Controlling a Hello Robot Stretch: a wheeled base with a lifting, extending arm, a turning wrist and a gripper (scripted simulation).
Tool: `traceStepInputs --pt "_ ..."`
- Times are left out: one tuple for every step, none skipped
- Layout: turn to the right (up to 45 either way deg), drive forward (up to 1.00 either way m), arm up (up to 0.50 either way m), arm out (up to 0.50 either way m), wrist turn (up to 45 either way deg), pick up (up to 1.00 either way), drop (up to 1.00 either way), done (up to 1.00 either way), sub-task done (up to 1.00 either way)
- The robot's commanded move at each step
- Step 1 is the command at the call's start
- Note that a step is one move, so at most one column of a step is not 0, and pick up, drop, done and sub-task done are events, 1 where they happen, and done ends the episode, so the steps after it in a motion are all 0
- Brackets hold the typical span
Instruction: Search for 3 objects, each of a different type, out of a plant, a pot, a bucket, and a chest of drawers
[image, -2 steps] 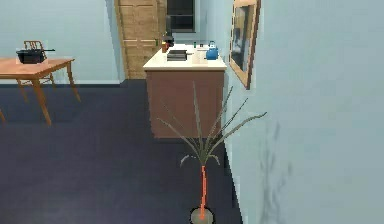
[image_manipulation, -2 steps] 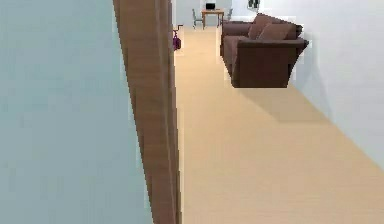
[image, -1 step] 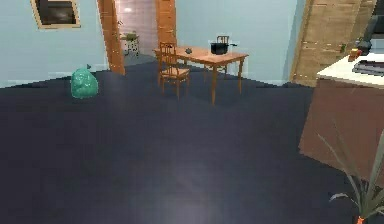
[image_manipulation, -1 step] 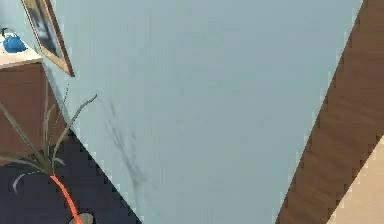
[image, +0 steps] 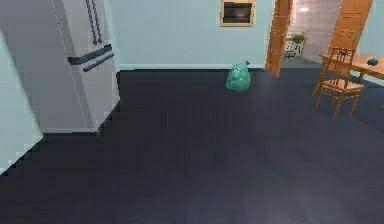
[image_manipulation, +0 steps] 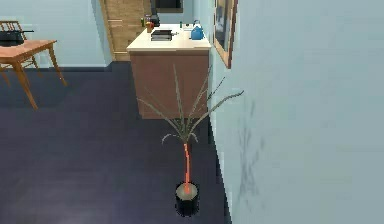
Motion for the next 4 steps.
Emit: traceStepInputs --pt "0.0 0.25 0.0 0.0 0.0 0.0 0.0 0.0 0.0" --pt "45.0 0.0 0.0 0.0 0.0 0.0 0.0 0.0 0.0" --pt "3.0 0.0 0.0 0.0 0.0 0.0 0.0 0.0 0.0" --pt "0.0 0.85 0.0 0.0 0.0 0.0 0.0 0.0 0.0"
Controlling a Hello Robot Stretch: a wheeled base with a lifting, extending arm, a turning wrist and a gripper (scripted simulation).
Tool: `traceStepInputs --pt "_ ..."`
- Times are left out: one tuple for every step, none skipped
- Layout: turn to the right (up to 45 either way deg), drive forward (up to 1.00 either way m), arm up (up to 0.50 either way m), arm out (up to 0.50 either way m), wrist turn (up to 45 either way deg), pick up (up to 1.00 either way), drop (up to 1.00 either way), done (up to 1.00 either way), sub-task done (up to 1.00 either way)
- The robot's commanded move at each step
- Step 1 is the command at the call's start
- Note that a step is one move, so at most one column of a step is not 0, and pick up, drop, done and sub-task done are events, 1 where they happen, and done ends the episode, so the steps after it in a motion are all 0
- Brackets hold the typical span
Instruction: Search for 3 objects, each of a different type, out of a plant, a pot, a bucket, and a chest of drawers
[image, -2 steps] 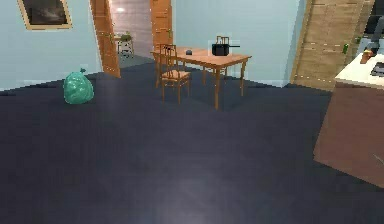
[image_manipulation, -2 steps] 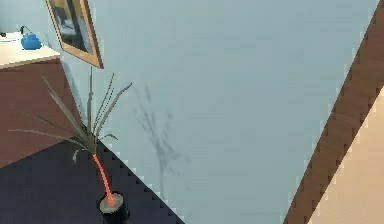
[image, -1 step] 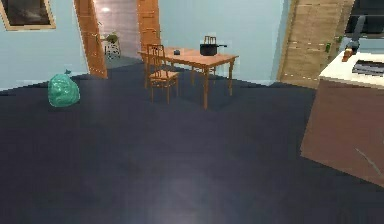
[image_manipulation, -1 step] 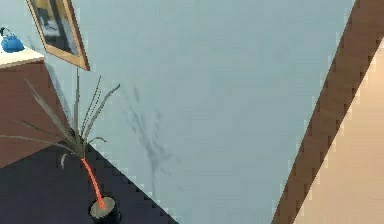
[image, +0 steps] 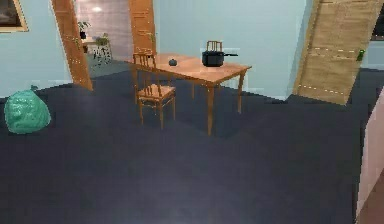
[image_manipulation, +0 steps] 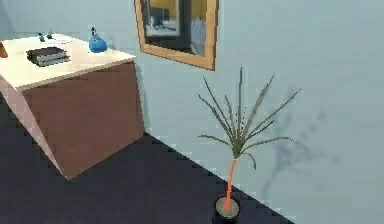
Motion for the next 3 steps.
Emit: traceStepInputs --pt "30.0 0.0 0.0 0.0 0.0 0.0 0.0 0.0 0.0" --pt "0.0 0.8 0.0 0.0 0.0 0.0 0.0 0.0 0.0" --pt "42.0 0.0 0.0 0.0 0.0 0.0 0.0 0.0 0.0"
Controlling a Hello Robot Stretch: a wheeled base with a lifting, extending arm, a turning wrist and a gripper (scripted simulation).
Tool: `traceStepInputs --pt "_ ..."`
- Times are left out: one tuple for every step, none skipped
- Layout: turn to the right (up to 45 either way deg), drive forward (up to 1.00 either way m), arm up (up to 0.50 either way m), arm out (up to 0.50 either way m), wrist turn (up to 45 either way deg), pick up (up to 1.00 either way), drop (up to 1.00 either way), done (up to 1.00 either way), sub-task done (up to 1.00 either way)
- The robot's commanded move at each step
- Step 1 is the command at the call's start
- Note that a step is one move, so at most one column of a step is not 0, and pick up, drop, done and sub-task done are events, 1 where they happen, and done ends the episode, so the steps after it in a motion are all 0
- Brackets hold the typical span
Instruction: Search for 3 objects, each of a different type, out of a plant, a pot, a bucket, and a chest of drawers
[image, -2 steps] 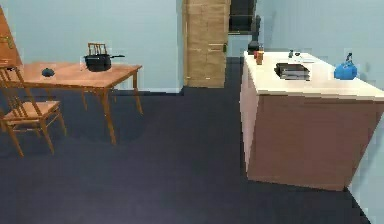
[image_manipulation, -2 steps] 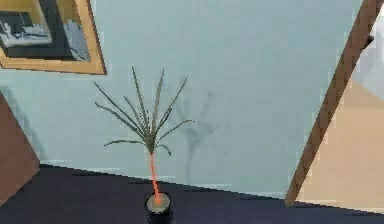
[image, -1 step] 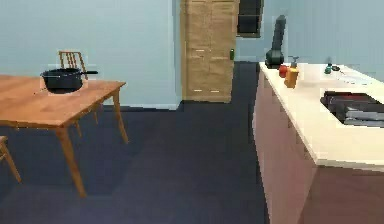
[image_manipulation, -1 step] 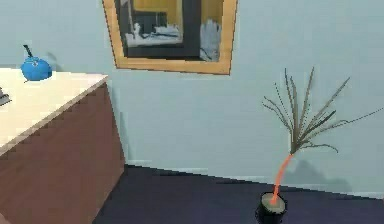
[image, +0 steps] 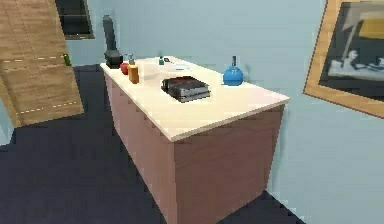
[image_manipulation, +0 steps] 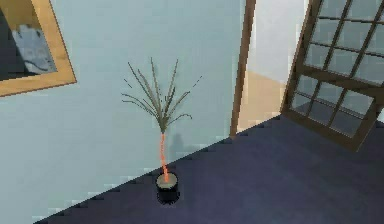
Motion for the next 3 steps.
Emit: traceStepInputs --pt "0.0 0.05 0.0 0.0 0.0 0.0 0.0 0.0 0.0" --pt "30.0 0.0 0.0 0.0 0.0 0.0 0.0 0.0 0.0" --pt "0.0 0.45 0.0 0.0 0.0 0.0 0.0 0.0 0.0"
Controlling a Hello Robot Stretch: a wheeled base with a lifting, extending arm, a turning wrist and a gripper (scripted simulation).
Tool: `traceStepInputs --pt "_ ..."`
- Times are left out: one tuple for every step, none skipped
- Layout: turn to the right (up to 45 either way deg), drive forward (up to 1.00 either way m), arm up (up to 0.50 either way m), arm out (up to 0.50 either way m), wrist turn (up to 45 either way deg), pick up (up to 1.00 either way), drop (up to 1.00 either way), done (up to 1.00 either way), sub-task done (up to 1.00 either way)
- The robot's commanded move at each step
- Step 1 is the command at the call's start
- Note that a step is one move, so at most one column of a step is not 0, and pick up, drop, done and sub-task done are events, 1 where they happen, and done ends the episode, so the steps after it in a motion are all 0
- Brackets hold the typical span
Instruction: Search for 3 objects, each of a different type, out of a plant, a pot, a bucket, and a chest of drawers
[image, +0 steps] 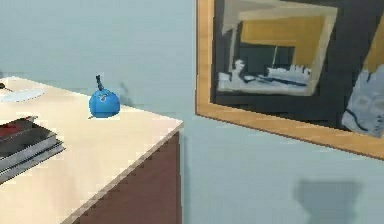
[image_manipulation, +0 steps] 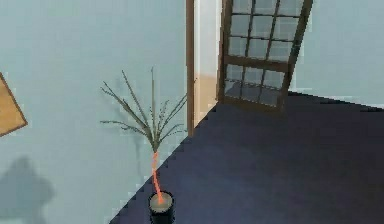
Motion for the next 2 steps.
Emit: traceStepInputs --pt "-21.0 0.0 0.0 0.0 0.0 0.0 0.0 0.0 0.0" --pt "0.0 0.0 0.0 0.0 0.0 0.0 0.0 0.0 1.0"
